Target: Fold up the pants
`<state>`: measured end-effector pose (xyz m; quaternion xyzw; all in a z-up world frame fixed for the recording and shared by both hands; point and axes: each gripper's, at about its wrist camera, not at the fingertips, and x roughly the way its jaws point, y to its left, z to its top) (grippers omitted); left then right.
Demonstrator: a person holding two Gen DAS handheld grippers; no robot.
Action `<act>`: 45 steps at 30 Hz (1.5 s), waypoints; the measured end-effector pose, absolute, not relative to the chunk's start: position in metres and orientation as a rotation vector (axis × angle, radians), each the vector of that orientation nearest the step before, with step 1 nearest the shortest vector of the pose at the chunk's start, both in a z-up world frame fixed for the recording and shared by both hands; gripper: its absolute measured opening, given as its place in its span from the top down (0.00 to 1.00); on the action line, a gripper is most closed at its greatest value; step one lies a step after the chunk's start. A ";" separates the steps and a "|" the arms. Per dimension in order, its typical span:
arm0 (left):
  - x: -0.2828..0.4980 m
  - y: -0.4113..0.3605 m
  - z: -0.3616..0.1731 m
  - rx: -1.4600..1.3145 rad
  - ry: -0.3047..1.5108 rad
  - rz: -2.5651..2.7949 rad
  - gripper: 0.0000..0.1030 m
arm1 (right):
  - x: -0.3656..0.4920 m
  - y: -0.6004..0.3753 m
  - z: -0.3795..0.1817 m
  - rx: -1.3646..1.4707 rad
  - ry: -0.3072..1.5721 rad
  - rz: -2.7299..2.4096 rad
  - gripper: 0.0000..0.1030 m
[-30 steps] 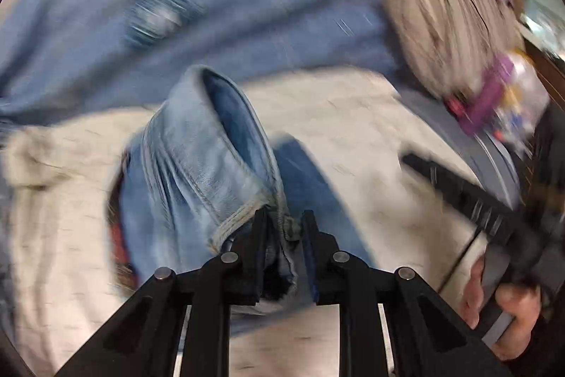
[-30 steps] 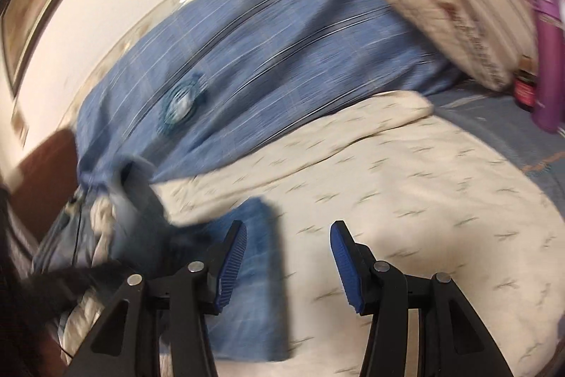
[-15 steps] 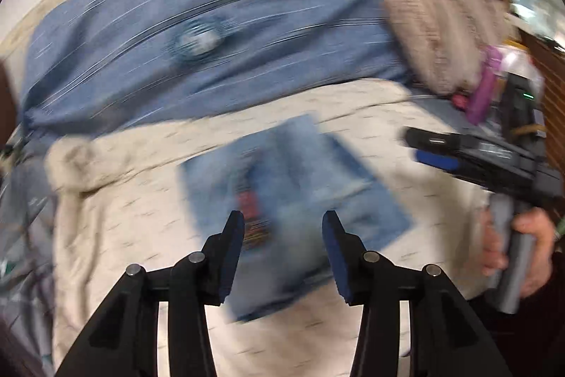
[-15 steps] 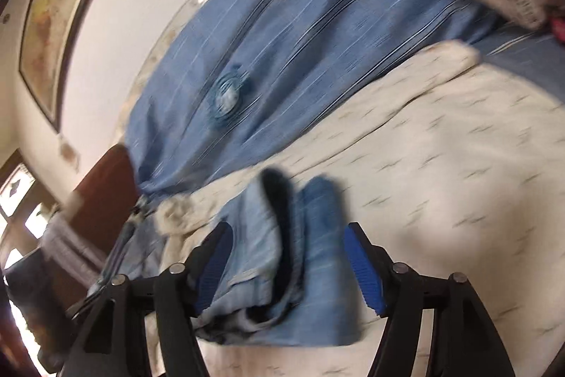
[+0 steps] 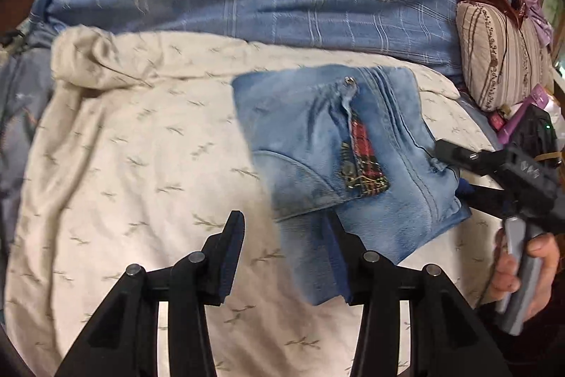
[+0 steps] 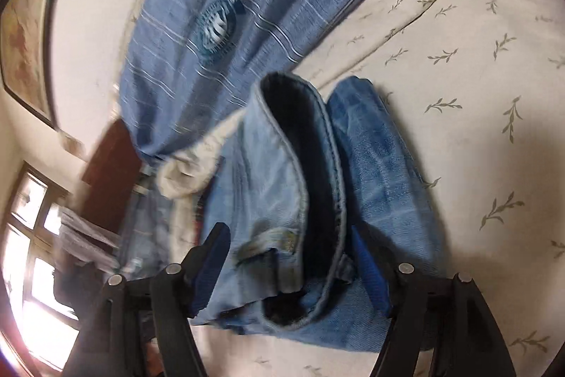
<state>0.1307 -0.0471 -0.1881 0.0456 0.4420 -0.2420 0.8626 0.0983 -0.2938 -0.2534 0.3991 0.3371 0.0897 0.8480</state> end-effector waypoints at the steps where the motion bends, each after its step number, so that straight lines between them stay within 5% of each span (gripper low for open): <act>1: 0.130 -0.049 -0.190 0.093 0.931 -0.519 0.55 | 0.099 -0.289 -0.252 0.810 0.713 0.176 0.29; 3: 0.130 -0.052 -0.191 0.089 0.927 -0.531 0.55 | 0.099 -0.281 -0.246 0.750 0.697 0.181 0.37; 5: 0.130 -0.055 -0.189 0.093 0.922 -0.538 0.55 | 0.096 -0.270 -0.233 0.672 0.652 0.235 0.62; 11: 0.123 -0.072 -0.183 0.144 0.889 -0.564 0.58 | 0.074 -0.250 -0.205 0.488 0.522 0.250 0.67; 21: 0.108 -0.119 -0.171 0.214 0.844 -0.616 0.57 | 0.069 -0.265 -0.205 0.373 0.562 0.082 0.68; 25: 0.110 -0.114 -0.167 0.185 0.852 -0.624 0.57 | 0.065 -0.278 -0.208 0.343 0.559 0.001 0.82; 33: 0.120 -0.103 -0.192 0.211 0.892 -0.561 0.55 | 0.065 -0.290 -0.214 0.388 0.592 -0.002 0.82; 45: 0.169 -0.077 -0.150 0.145 0.817 -0.436 0.52 | 0.073 -0.268 -0.193 0.369 0.488 0.040 0.82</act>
